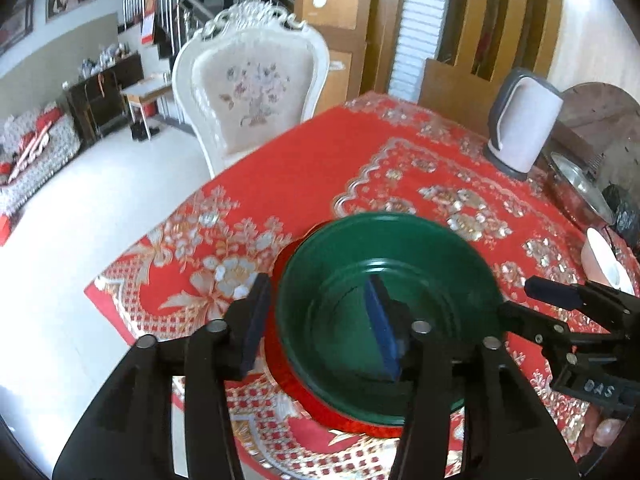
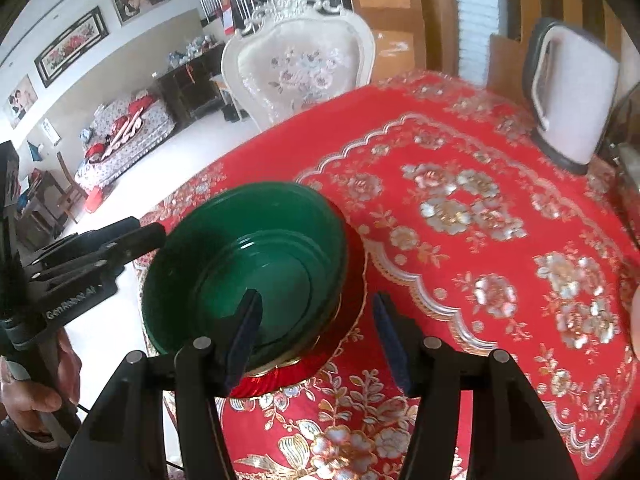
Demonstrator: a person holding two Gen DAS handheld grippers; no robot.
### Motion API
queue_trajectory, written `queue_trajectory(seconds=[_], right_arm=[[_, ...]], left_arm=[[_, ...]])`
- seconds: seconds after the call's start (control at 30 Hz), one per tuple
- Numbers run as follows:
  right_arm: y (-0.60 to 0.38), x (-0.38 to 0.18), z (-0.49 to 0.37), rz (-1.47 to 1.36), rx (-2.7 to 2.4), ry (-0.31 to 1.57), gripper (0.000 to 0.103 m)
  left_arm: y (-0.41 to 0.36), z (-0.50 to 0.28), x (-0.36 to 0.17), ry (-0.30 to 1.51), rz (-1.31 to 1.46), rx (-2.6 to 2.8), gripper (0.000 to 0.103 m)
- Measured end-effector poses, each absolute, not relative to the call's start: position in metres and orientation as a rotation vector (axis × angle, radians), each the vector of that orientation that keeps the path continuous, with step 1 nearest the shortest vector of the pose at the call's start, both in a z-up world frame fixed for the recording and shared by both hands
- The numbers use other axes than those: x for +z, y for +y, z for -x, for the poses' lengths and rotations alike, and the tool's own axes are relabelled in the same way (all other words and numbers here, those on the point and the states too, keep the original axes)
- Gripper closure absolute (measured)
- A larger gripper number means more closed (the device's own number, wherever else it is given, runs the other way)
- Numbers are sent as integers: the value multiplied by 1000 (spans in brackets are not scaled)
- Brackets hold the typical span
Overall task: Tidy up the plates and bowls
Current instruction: 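Lower the green bowl onto the red stack and open both grippers, then move both grippers to the large white plate beside the white bowls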
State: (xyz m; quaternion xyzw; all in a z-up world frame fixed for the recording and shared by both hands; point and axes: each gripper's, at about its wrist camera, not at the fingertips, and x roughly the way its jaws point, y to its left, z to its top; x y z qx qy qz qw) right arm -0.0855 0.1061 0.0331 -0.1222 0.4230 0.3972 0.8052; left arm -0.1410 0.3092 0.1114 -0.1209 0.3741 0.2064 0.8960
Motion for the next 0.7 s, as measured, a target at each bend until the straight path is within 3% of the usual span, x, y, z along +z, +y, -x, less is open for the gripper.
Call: queue_trajectory(seconds=[0.27,0.37,0.7], right_arm=[[73,50,87,226,800,843,41],[56,52,83,209,762,833,40],[-3,50,65,126,641,844,38]], left_arm=[[264,120,122,736,195,355,51],[243,104,121,750,173,330,44],[176,66,117,762,112,201,44]])
